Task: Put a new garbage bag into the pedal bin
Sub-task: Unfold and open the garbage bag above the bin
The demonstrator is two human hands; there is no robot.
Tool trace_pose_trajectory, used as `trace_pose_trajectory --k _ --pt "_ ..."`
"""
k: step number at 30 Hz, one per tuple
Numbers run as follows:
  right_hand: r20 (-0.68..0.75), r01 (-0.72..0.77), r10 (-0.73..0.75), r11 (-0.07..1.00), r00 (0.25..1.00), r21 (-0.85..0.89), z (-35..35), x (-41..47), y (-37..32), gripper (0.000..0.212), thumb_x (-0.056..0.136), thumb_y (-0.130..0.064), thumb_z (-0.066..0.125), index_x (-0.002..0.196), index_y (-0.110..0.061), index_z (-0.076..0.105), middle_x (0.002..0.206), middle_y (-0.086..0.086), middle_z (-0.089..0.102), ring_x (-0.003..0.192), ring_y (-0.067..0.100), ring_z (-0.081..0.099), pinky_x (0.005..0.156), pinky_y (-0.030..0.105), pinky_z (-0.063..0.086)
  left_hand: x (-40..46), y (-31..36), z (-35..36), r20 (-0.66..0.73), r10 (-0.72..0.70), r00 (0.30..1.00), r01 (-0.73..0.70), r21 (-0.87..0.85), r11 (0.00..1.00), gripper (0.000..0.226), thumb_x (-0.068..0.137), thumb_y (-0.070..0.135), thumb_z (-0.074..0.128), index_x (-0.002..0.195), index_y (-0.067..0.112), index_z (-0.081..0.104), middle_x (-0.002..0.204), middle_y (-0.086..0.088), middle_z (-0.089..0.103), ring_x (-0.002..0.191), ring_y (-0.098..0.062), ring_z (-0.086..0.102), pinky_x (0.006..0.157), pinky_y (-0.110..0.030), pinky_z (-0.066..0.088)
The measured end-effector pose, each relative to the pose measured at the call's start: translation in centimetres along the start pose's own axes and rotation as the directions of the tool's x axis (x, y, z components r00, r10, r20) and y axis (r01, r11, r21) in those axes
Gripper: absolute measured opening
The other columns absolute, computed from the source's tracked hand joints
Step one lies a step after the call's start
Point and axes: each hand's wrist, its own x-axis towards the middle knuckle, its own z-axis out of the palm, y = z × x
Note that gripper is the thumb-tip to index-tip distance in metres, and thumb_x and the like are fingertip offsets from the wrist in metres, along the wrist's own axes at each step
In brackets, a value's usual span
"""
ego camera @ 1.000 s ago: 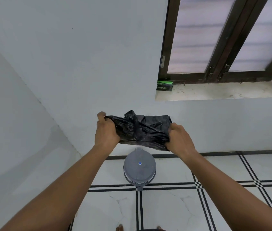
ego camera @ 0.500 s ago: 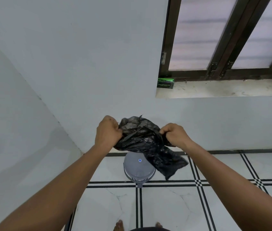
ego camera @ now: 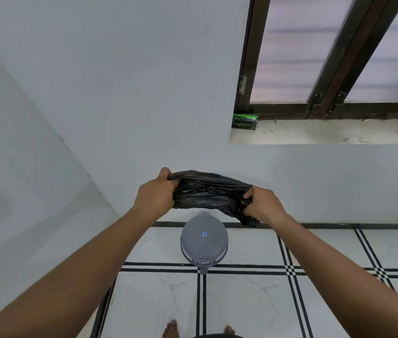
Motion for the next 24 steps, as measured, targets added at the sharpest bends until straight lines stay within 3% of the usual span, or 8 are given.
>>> trace_pose_trajectory --k 5,8,10,13,15,17,20,24 --pt "0.062 0.003 -0.007 0.998 0.998 0.065 0.2 0.0 0.6 0.051 0.067 -0.014 0.087 0.109 -0.021 0.058 0.107 0.001 0.062 0.093 0.02 0.059 0.065 0.027 0.044 0.3 0.8 -0.6 0.028 -0.2 0.979 0.202 -0.155 0.967 0.032 0.082 0.038 0.067 0.111 0.023 0.07 0.113 0.003 0.052 0.091 -0.025 0.062 0.071 -0.033 0.047" --pt "0.082 -0.007 0.005 1.0 0.997 0.026 0.6 0.1 0.8 0.055 0.069 -0.015 0.087 0.113 -0.024 0.056 0.115 0.004 0.063 0.097 0.023 0.061 0.071 0.029 0.05 0.4 1.3 -0.8 -0.035 -0.32 0.947 0.309 -0.188 0.932 0.043 0.072 0.049 0.079 0.097 0.017 0.063 0.11 0.002 0.049 0.08 -0.026 0.061 0.066 -0.033 0.043" --pt "0.122 0.014 -0.021 0.998 0.992 0.053 0.9 -0.1 0.5 0.062 0.07 -0.011 0.086 0.121 -0.026 0.054 0.122 0.007 0.062 0.101 0.024 0.062 0.078 0.032 0.056 0.1 1.8 -0.1 -0.123 -0.303 0.945 0.284 -0.151 0.947 0.041 0.077 0.033 0.082 0.101 0.011 0.058 0.118 -0.007 0.045 0.064 -0.027 0.053 0.058 -0.034 0.042" --pt "0.241 0.082 -0.094 0.995 0.966 0.062 0.6 -0.4 -0.1 0.098 0.063 -0.012 0.086 0.15 -0.028 0.043 0.131 0.008 0.062 0.113 0.027 0.063 0.09 0.035 0.058 -0.6 2.4 1.1 -0.194 -0.215 0.957 0.201 -0.087 0.976 0.03 0.082 0.0 0.071 0.106 0.005 0.055 0.135 -0.021 0.04 0.048 -0.019 0.037 0.049 -0.032 0.037" --pt "0.275 0.028 -0.067 0.99 0.959 0.142 0.4 -0.3 -0.2 0.095 0.049 -0.016 0.09 0.139 -0.019 0.058 0.12 0.007 0.072 0.107 0.028 0.069 0.089 0.039 0.061 -0.7 2.1 1.7 -0.048 -0.259 0.965 0.258 -0.024 0.966 0.024 0.09 0.002 0.061 0.113 0.006 0.056 0.138 -0.019 0.04 0.059 -0.021 0.046 0.057 -0.033 0.041" --pt "0.285 -0.103 0.019 0.953 0.958 0.284 0.0 0.0 -0.1 0.074 0.041 -0.016 0.094 0.112 -0.008 0.074 0.097 0.01 0.079 0.088 0.029 0.077 0.079 0.044 0.065 -0.5 1.7 1.8 0.192 -0.327 0.925 0.316 0.089 0.945 0.029 0.096 0.01 0.054 0.125 0.011 0.059 0.139 -0.015 0.04 0.083 -0.027 0.058 0.072 -0.036 0.047" --pt "0.386 -0.272 0.071 0.824 0.92 0.497 -1.1 0.0 -0.4 0.05 0.057 -0.016 0.098 0.101 -0.004 0.078 0.086 0.007 0.077 0.077 0.021 0.072 0.067 0.027 0.056 0.5 1.6 1.2 0.454 -0.279 0.846 0.26 0.105 0.96 0.043 0.102 0.019 0.049 0.144 0.013 0.053 0.146 -0.014 0.048 0.121 -0.03 0.055 0.1 -0.034 0.045" --pt "0.451 -0.381 0.007 0.545 0.893 0.747 -1.6 -0.2 -1.5 0.032 0.075 -0.022 0.091 0.101 -0.022 0.073 0.09 0.001 0.073 0.082 0.021 0.068 0.065 0.028 0.051 1.4 2.1 0.5 0.463 -0.26 0.847 0.347 -0.111 0.931 0.039 0.096 0.015 0.057 0.135 0.017 0.049 0.147 -0.014 0.028 0.105 -0.023 0.047 0.099 -0.023 0.04"
